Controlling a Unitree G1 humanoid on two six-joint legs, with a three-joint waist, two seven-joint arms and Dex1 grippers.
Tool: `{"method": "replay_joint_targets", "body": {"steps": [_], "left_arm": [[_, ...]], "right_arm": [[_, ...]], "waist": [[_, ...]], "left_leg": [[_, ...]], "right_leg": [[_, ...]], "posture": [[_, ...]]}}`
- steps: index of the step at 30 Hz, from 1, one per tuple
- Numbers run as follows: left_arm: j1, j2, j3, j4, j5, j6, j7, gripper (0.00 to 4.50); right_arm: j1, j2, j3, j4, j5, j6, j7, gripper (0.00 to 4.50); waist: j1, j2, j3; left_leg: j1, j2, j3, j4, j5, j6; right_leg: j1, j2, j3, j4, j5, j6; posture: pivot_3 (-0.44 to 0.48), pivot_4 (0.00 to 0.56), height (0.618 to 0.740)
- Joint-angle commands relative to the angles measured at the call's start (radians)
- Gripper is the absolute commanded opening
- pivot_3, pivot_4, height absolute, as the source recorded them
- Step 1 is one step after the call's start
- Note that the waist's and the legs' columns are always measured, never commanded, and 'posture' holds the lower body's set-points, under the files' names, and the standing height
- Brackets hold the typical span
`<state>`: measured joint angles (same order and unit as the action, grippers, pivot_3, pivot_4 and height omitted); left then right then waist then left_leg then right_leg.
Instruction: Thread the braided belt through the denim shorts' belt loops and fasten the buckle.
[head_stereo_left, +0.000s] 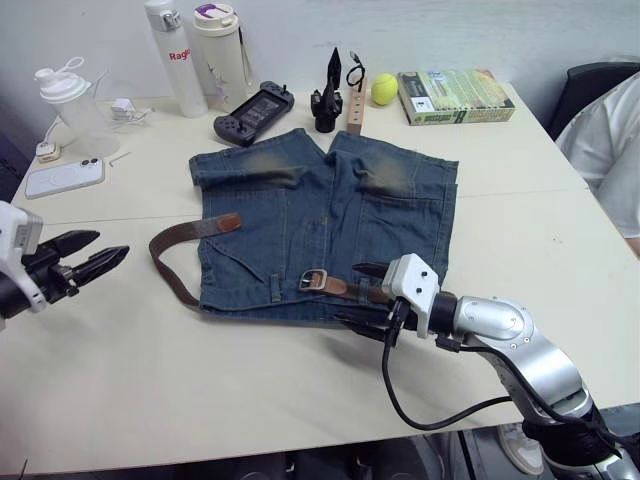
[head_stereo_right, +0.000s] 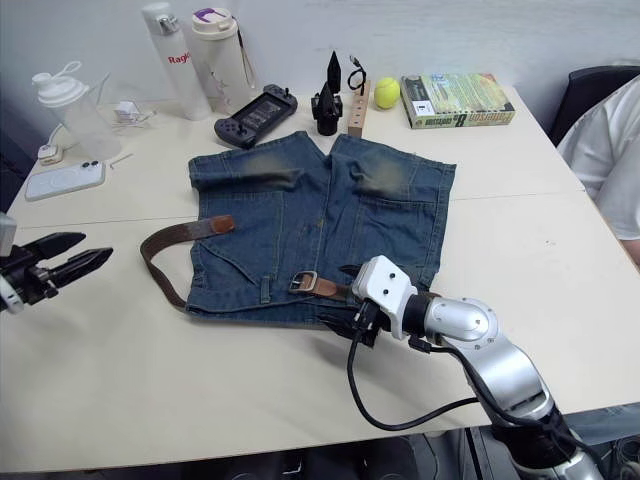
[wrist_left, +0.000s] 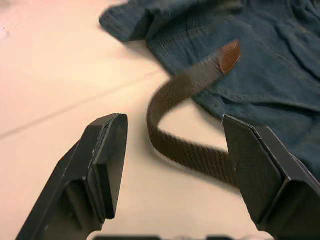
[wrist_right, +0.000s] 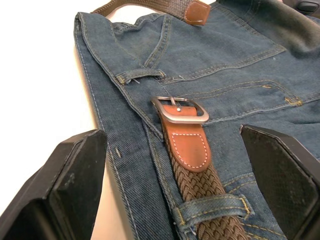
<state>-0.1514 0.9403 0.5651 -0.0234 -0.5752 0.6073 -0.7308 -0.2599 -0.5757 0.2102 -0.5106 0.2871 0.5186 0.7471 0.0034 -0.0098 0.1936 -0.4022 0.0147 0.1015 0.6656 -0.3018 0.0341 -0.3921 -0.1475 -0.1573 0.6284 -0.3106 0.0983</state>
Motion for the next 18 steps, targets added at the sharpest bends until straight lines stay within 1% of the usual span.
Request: {"method": "replay_joint_targets", "body": {"steps": [1, 3, 4, 7, 9, 12, 15, 18], "left_arm": [[-0.123, 0.02, -0.088, 0.079, 0.022, -0.022, -0.043, 3.33], [-0.172, 0.031, -0.153, 0.16, 0.068, -0.047, -0.077, 3.33], [-0.219, 0.028, -0.183, 0.225, 0.079, -0.041, -0.091, 3.33], [-0.39, 0.017, -0.28, 0.468, 0.139, -0.069, -0.144, 3.33], [-0.509, 0.006, -0.345, 0.642, 0.208, -0.137, -0.171, 3.33], [-0.644, -0.011, -0.401, 0.842, 0.275, -0.205, -0.209, 3.33], [-0.719, -0.032, -0.451, 0.97, 0.329, -0.246, -0.275, 3.33], [-0.75, -0.051, -0.48, 1.038, 0.363, -0.276, -0.34, 3.33]], "right_arm": [[-0.016, 0.011, 0.006, -0.012, -0.001, -0.021, 0.004, 4.5], [-0.024, 0.015, 0.009, -0.009, 0.0, -0.02, 0.002, 4.5], [-0.026, 0.015, 0.009, -0.01, -0.001, -0.019, 0.002, 4.5], [-0.029, 0.016, 0.007, -0.015, -0.003, -0.015, 0.001, 4.5], [-0.027, 0.016, 0.004, -0.022, -0.004, -0.011, -0.003, 4.5], [-0.025, 0.016, 0.0, -0.033, -0.004, -0.001, -0.011, 4.5], [-0.02, 0.015, -0.006, -0.049, -0.003, 0.013, -0.024, 4.5], [-0.017, 0.015, -0.009, -0.062, -0.002, 0.025, -0.036, 4.5]], "waist": [[0.0, -0.001, -0.001], [-0.003, -0.001, -0.001], [-0.005, -0.001, -0.001], [-0.005, -0.002, -0.001], [-0.005, -0.003, -0.002], [-0.004, -0.004, -0.003], [-0.005, -0.005, -0.003], [-0.006, -0.005, -0.003]], "left_leg": [[0.0, 0.0, 0.0, 0.0, 0.0, 0.0], [0.0, 0.0, 0.001, 0.0, 0.0, 0.0], [0.0, -0.001, 0.002, 0.0, 0.0, 0.0], [0.0, 0.0, 0.004, 0.0, 0.0, 0.0], [0.0, 0.0, 0.003, 0.0, 0.0, 0.0], [-0.001, 0.0, 0.004, 0.001, 0.001, 0.0], [-0.001, -0.001, 0.004, 0.001, 0.001, 0.001], [-0.001, 0.0, 0.004, 0.001, 0.001, 0.001]], "right_leg": [[0.0, 0.0, 0.0, 0.0, 0.0, 0.0], [0.0, 0.001, -0.002, 0.001, 0.0, 0.0], [0.0, 0.001, -0.002, 0.001, 0.0, 0.0], [-0.002, 0.002, -0.002, 0.001, 0.0, 0.0], [-0.002, 0.004, -0.002, 0.001, 0.0, 0.0], [-0.002, 0.004, -0.002, 0.001, 0.0, 0.001], [-0.002, 0.003, -0.002, 0.001, 0.0, 0.001], [-0.002, 0.004, -0.002, 0.001, 0.0, 0.001]], "posture": [[0.0, 0.15, 0.72], [0.0, 0.15, 0.72], [0.0, 0.15, 0.72], [0.0, 0.15, 0.72], [0.0, 0.15, 0.72], [0.0, 0.15, 0.72], [0.0, 0.15, 0.72], [0.0, 0.15, 0.72]]}}
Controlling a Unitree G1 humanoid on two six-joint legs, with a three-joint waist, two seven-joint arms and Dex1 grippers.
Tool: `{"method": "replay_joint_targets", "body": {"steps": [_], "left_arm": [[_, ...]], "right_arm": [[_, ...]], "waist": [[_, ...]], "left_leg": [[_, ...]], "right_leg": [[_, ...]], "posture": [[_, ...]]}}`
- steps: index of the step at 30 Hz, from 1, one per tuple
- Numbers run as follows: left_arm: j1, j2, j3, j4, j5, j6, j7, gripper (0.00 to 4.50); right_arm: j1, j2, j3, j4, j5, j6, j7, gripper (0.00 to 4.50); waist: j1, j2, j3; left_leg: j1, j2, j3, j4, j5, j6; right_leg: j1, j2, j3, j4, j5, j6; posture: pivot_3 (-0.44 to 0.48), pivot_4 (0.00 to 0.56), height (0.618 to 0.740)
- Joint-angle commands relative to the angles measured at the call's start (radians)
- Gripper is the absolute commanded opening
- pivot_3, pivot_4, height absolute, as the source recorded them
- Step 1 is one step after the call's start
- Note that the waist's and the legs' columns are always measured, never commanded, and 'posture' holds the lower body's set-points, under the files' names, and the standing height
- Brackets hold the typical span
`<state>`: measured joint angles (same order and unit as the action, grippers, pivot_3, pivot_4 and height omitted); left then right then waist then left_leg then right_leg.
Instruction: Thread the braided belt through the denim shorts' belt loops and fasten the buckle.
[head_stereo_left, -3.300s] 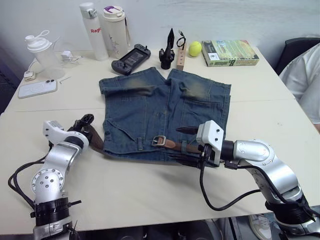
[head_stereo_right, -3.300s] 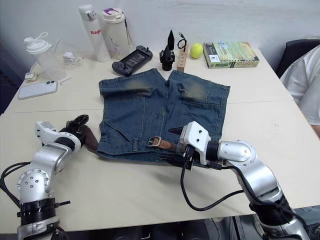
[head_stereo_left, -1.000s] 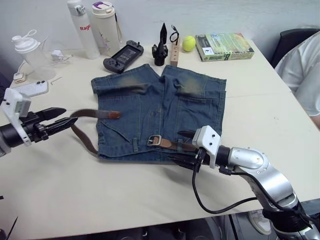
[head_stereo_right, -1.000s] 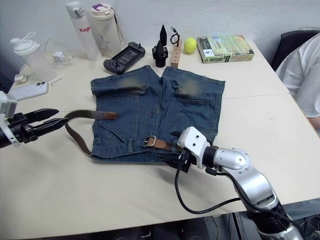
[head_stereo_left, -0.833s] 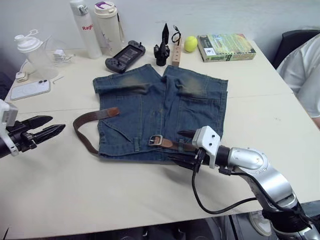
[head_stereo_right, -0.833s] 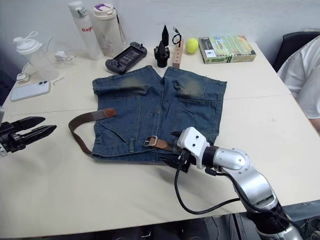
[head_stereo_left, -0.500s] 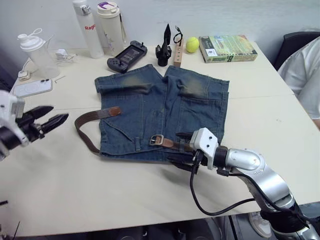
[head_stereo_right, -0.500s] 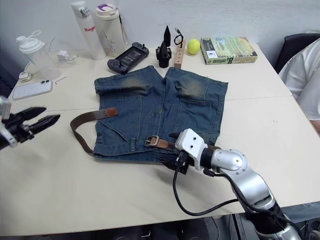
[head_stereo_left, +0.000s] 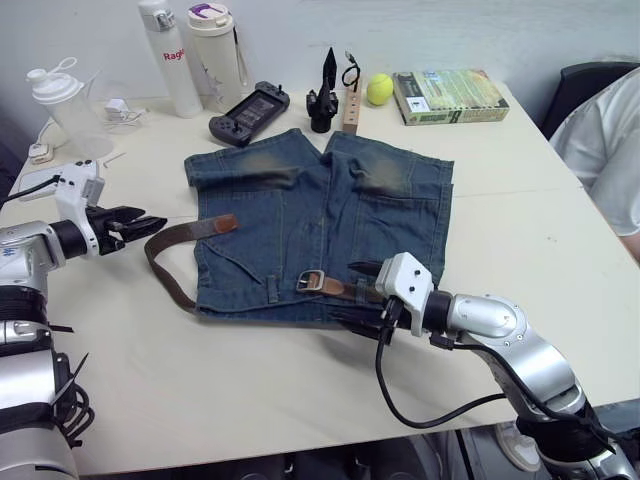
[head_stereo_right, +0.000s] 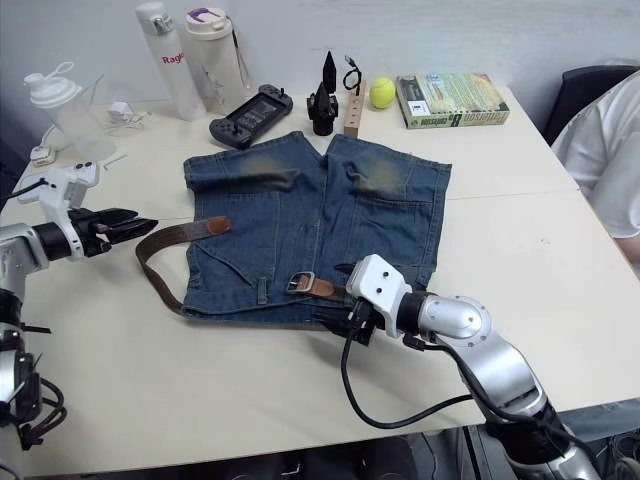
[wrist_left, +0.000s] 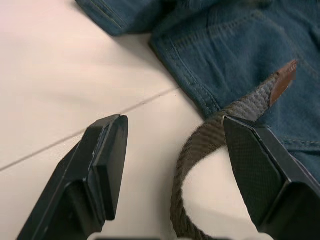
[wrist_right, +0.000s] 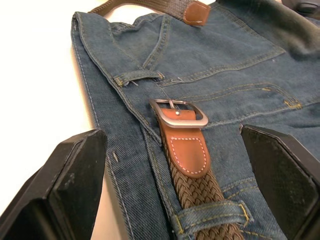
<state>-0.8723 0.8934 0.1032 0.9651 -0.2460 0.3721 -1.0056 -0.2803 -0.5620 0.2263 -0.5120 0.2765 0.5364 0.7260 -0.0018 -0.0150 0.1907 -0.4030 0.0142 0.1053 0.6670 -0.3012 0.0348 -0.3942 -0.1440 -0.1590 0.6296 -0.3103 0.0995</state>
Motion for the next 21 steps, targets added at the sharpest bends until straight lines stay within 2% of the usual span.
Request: {"method": "replay_joint_targets", "body": {"steps": [1, 7, 11, 15, 16, 21], "left_arm": [[-0.034, -0.008, -0.023, 0.063, 0.042, -0.051, -0.081, 3.33], [-0.046, -0.046, -0.073, 0.141, 0.133, -0.149, -0.047, 3.33], [-0.05, -0.059, -0.088, 0.158, 0.177, -0.229, -0.031, 2.14], [-0.031, -0.053, -0.079, 0.141, 0.19, -0.298, -0.043, 0.25], [-0.025, -0.049, -0.077, 0.135, 0.194, -0.316, -0.041, 0.09], [0.03, -0.03, -0.051, 0.028, 0.175, -0.413, -0.055, 0.09]], "right_arm": [[0.004, 0.001, -0.026, -0.064, 0.01, 0.01, -0.018, 4.5], [-0.002, 0.001, -0.032, -0.077, 0.016, 0.032, -0.032, 4.5], [-0.01, 0.002, -0.032, -0.08, 0.015, 0.041, -0.035, 4.5], [-0.014, 0.001, -0.033, -0.079, 0.015, 0.044, -0.037, 4.5], [-0.015, 0.001, -0.033, -0.079, 0.015, 0.046, -0.037, 4.5], [-0.029, 0.006, -0.032, -0.072, 0.02, 0.046, -0.035, 4.5]], "waist": [[-0.001, 0.0, 0.0], [-0.001, 0.0, 0.0], [0.001, -0.001, -0.001], [0.001, -0.001, -0.001], [0.0, -0.001, -0.001], [-0.001, -0.001, -0.001]], "left_leg": [[0.0, 0.0, 0.0, 0.0, 0.0, 0.0], [0.0, 0.0, 0.0, 0.0, 0.0, 0.0], [0.0, 0.0, -0.001, 0.002, 0.0, 0.001], [0.0, -0.001, -0.001, 0.002, 0.0, 0.001], [0.0, -0.001, -0.001, 0.002, 0.0, 0.001], [0.0, -0.001, -0.001, 0.002, 0.0, 0.001]], "right_leg": [[0.0, 0.0, 0.0, 0.0, 0.0, 0.0], [0.0, 0.0, 0.0, 0.0, 0.0, 0.0], [0.0, -0.001, 0.0, 0.002, 0.0, 0.0], [0.0, -0.002, 0.0, 0.002, 0.0, 0.0], [0.0, -0.002, 0.0, 0.002, 0.0, 0.0], [0.0, -0.002, 0.0, 0.002, 0.0, 0.0]], "posture": [[0.0, 0.15, 0.72], [0.0, 0.15, 0.72], [0.0, 0.15, 0.72], [0.0, 0.15, 0.72], [0.0, 0.15, 0.72], [0.0, 0.15, 0.72]]}}
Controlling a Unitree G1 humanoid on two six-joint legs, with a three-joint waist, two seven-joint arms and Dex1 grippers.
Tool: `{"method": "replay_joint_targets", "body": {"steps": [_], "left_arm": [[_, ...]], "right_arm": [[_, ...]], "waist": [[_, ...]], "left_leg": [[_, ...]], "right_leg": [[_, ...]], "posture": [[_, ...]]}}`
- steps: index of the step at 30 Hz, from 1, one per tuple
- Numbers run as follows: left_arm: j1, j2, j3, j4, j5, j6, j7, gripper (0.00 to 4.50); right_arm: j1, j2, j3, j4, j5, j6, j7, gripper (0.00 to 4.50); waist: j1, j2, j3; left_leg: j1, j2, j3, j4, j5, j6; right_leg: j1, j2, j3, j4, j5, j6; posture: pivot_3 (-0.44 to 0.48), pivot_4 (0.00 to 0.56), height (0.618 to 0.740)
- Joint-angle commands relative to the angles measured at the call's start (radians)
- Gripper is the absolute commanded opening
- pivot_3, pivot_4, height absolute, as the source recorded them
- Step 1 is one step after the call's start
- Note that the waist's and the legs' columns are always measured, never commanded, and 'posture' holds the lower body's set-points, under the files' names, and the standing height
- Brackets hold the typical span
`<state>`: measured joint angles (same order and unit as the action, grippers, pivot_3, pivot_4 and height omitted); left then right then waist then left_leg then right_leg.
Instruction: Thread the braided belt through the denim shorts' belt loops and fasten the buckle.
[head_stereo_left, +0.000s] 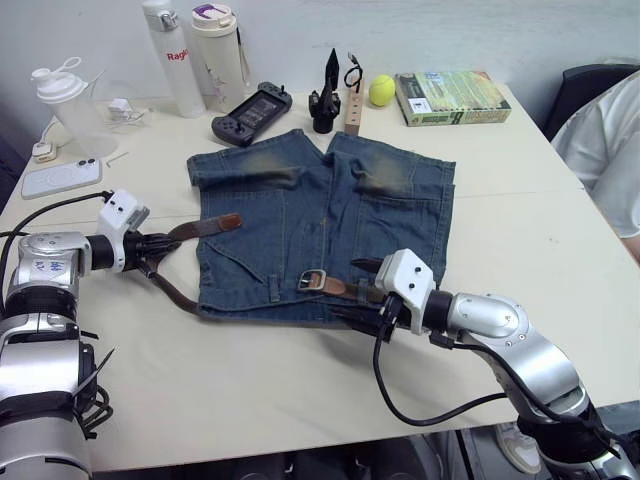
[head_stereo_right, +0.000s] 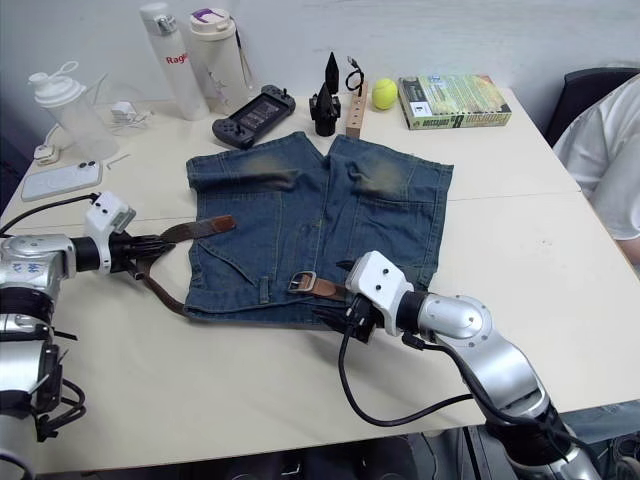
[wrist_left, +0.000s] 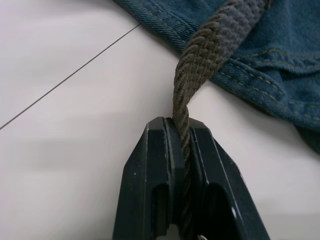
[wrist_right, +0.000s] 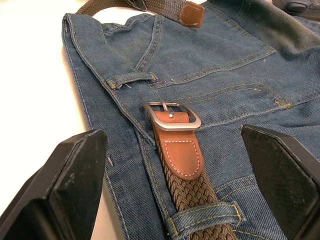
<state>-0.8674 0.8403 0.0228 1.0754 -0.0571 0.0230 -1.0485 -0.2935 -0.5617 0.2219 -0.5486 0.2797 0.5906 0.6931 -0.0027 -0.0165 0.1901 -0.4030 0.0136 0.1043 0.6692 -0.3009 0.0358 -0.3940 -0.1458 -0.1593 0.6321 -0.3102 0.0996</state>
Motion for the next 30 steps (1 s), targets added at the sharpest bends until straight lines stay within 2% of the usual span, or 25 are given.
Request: {"method": "replay_joint_targets", "body": {"steps": [1, 2, 8, 10, 14, 20, 30], "left_arm": [[0.04, 0.025, 0.044, -0.125, -0.027, -0.084, -0.009, 0.09], [0.053, 0.026, 0.054, -0.157, -0.036, -0.094, -0.006, 0.09], [0.251, 0.01, 0.224, -0.73, -0.194, -0.098, 0.072, 0.09], [0.33, 0.013, 0.232, -0.903, -0.177, -0.082, 0.111, 0.09], [0.44, 0.015, 0.192, -1.115, -0.12, -0.032, 0.164, 0.09], [0.486, -0.018, 0.139, -1.207, -0.072, -0.001, 0.226, 0.09], [0.482, -0.038, 0.1, -1.214, -0.053, -0.018, 0.236, 0.09]], "right_arm": [[-0.02, 0.005, -0.028, -0.032, 0.014, -0.011, -0.002, 4.5], [-0.022, 0.005, -0.028, -0.031, 0.013, -0.012, -0.002, 4.5], [-0.065, 0.008, -0.029, -0.005, -0.035, -0.078, -0.016, 4.5], [-0.106, 0.014, 0.013, 0.011, -0.113, -0.158, -0.036, 4.5], [-0.192, 0.053, 0.102, 0.087, -0.327, -0.324, -0.139, 4.5], [-0.204, 0.123, 0.165, 0.122, -0.432, -0.413, -0.172, 4.5], [-0.187, 0.174, 0.222, 0.151, -0.499, -0.379, -0.143, 4.5]], "waist": [[0.0, 0.0, 0.0], [0.001, 0.0, 0.0], [-0.001, 0.0, 0.0], [-0.002, 0.0, 0.0], [-0.003, 0.001, 0.0], [0.002, 0.0, 0.0], [-0.001, 0.001, 0.0]], "left_leg": [[0.0, 0.0, 0.0, 0.0, 0.0, 0.0], [0.0, 0.0, 0.0, 0.0, 0.0, 0.0], [-0.002, 0.001, -0.003, 0.005, -0.001, 0.001], [-0.002, 0.0, -0.004, 0.007, -0.001, 0.001], [-0.001, 0.0, -0.003, 0.007, -0.001, 0.001], [-0.002, 0.0, -0.003, 0.008, -0.002, 0.001], [-0.002, 0.001, -0.003, 0.009, -0.002, 0.002]], "right_leg": [[0.0, 0.0, 0.0, 0.0, 0.0, 0.0], [0.0, 0.0, 0.0, 0.0, 0.0, 0.0], [0.0, -0.002, 0.0, 0.004, 0.0, 0.0], [0.001, -0.002, 0.0, 0.005, 0.0, 0.0], [0.001, -0.002, 0.0, 0.006, 0.0, 0.0], [0.0, -0.001, 0.0, 0.006, 0.0, 0.0], [0.0, -0.001, 0.0, 0.006, 0.0, 0.0]], "posture": [[0.0, 0.15, 0.72], [0.0, 0.15, 0.72], [0.0, 0.15, 0.72], [0.0, 0.15, 0.72], [0.0, 0.15, 0.72], [0.0, 0.15, 0.72], [0.0, 0.15, 0.72]]}}
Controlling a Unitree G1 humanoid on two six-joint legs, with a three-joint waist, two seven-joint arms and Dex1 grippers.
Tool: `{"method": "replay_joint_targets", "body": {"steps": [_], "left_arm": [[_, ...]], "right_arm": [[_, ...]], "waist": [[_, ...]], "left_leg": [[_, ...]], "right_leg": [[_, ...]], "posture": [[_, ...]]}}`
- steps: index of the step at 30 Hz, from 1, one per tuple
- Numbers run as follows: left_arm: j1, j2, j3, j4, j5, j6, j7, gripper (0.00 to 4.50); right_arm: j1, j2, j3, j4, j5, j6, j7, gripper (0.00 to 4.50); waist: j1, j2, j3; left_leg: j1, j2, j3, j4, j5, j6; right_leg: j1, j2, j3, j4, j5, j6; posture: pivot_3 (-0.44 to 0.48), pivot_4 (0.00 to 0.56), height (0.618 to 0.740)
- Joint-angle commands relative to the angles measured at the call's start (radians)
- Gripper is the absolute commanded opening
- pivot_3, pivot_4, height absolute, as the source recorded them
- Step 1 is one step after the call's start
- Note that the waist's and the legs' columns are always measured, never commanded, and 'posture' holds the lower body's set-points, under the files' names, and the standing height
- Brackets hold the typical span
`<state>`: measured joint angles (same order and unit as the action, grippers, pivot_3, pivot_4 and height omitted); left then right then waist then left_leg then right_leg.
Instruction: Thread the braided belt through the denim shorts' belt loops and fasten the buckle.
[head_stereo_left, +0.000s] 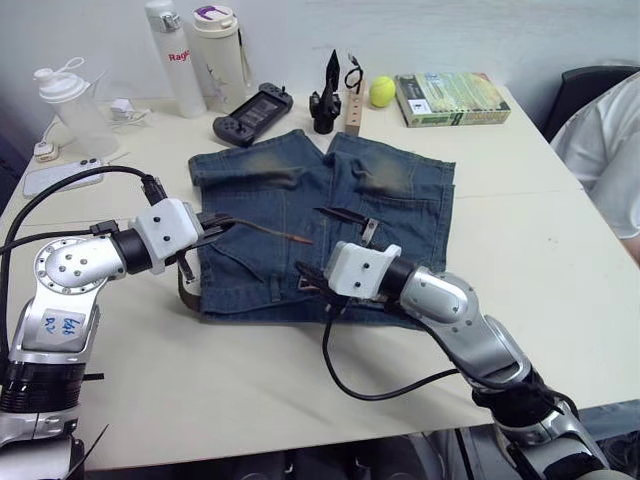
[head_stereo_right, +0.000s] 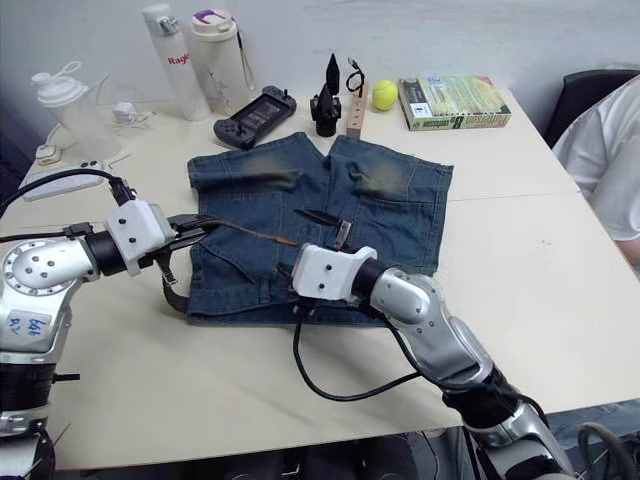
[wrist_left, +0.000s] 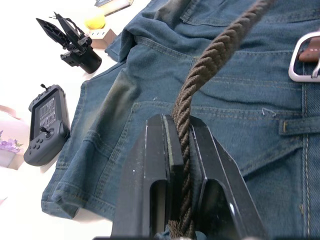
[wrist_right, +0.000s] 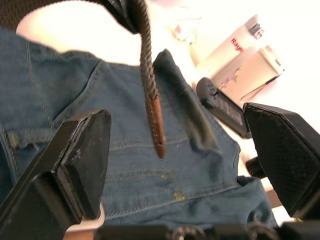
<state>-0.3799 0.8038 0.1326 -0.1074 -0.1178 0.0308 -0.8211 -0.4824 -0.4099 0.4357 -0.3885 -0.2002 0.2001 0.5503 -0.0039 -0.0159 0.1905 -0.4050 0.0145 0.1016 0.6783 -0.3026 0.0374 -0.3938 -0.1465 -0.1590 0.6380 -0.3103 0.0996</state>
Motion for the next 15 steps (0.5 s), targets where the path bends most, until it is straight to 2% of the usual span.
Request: {"method": "replay_joint_targets", "body": {"steps": [1, 9, 12, 15], "left_arm": [[-0.006, -0.004, -0.011, -0.032, 0.008, -0.029, 0.009, 0.09], [0.003, 0.017, -0.028, -0.039, 0.033, -0.089, -0.007, 0.09], [0.002, 0.015, -0.032, -0.04, 0.043, -0.096, -0.005, 0.0], [0.002, 0.012, -0.034, -0.042, 0.052, -0.1, -0.002, 0.0]], "right_arm": [[0.002, 0.03, 0.01, -0.002, -0.024, 0.02, -0.001, 4.5], [-0.014, 0.064, -0.002, 0.033, -0.042, 0.058, 0.0, 4.5], [-0.011, 0.07, -0.006, 0.033, -0.025, 0.067, 0.012, 3.7], [-0.007, 0.075, -0.01, 0.028, -0.017, 0.079, 0.02, 2.18]], "waist": [[0.0, 0.0, 0.0], [0.001, 0.0, 0.0], [0.0, 0.0, 0.0], [0.001, 0.0, 0.0]], "left_leg": [[0.0, 0.0, 0.0, 0.0, 0.0, 0.0], [0.0, 0.0, 0.0, 0.0, 0.0, 0.0], [0.0, 0.0, 0.0, 0.0, 0.0, 0.0], [0.0, 0.0, 0.0, 0.0, 0.0, 0.0]], "right_leg": [[0.0, 0.0, 0.0, 0.0, 0.0, 0.0], [0.0, 0.0, 0.0, 0.0, 0.0, 0.0], [0.0, 0.0, 0.0, 0.0, 0.0, 0.0], [0.0, 0.0, 0.0, 0.0, 0.0, 0.0]], "posture": [[0.0, 0.15, 0.72], [0.0, 0.15, 0.72], [0.0, 0.15, 0.72], [0.0, 0.15, 0.72]]}}
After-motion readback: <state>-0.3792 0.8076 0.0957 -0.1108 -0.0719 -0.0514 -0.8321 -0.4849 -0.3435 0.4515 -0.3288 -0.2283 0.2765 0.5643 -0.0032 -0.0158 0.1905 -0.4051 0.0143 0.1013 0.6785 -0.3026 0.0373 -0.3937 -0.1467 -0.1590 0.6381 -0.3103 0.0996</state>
